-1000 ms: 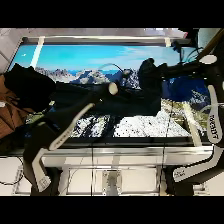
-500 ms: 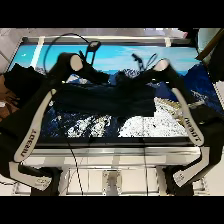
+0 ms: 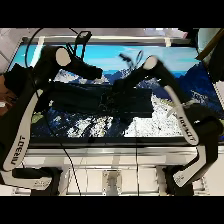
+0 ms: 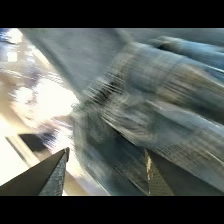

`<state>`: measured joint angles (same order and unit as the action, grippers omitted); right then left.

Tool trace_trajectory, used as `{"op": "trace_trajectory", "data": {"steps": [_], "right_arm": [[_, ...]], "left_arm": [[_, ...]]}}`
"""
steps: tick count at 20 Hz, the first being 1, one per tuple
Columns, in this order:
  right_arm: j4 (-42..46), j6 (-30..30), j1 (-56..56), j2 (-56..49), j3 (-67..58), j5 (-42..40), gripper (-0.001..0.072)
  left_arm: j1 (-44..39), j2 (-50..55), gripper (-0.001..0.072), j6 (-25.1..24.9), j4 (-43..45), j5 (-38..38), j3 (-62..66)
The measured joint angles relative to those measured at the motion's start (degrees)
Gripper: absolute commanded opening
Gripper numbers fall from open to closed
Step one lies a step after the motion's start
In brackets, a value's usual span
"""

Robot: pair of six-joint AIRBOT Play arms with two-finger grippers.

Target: Fold the clothes and pants, and hang the long-sleeved shirts on hangers.

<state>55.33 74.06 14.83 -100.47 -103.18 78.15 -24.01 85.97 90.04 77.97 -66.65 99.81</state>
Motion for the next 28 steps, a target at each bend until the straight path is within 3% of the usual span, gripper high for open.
{"op": "trace_trajectory", "data": {"steps": [1,3,6,7,11,16,24,26,27,28], "right_arm": [[2.23,-0.17,-3.08,1.33,-0.96,2.49,0.0517],[4.24,-1.14,-11.17,4.55,-1.27,5.70,0.0615],[-0.70,-3.37,-25.33,8.04,4.13,7.74,0.0639],[-3.02,-4.00,-29.46,8.63,7.08,7.76,0.0708],[-11.87,-7.06,-40.04,9.40,22.03,6.03,0.0709],[-17.64,-12.20,-40.52,5.29,33.24,1.97,0.0705],[-22.97,-15.39,-31.23,-0.98,36.06,-6.56,0.0690],[-23.54,-15.87,-28.81,-1.88,36.13,-7.26,0.0655],[-24.04,-16.17,-27.47,-2.14,36.13,-7.26,0.0497],[-24.57,-16.44,-26.27,-2.40,36.13,-7.30,0.0246]], "left_arm": [[0.02,-0.70,0.0015,0.00,-0.02,-0.13,0.00],[0.04,-2.29,0.0015,0.02,0.02,-0.33,0.00],[0.07,-3.89,0.0015,0.02,0.02,-0.57,0.00],[0.04,-4.24,0.0015,0.02,0.02,-0.63,0.00],[0.04,-4.70,0.0015,0.02,0.00,-0.68,0.00],[0.07,-4.81,0.0015,0.02,0.02,-0.70,0.00],[0.04,-4.81,0.0016,0.02,0.00,-0.74,0.00],[0.07,-4.81,0.0015,0.02,-0.02,-0.76,0.00],[0.07,-4.81,0.0015,0.02,-0.02,-0.76,0.00],[0.04,-4.81,0.0015,0.02,-0.02,-0.76,0.00]]}}
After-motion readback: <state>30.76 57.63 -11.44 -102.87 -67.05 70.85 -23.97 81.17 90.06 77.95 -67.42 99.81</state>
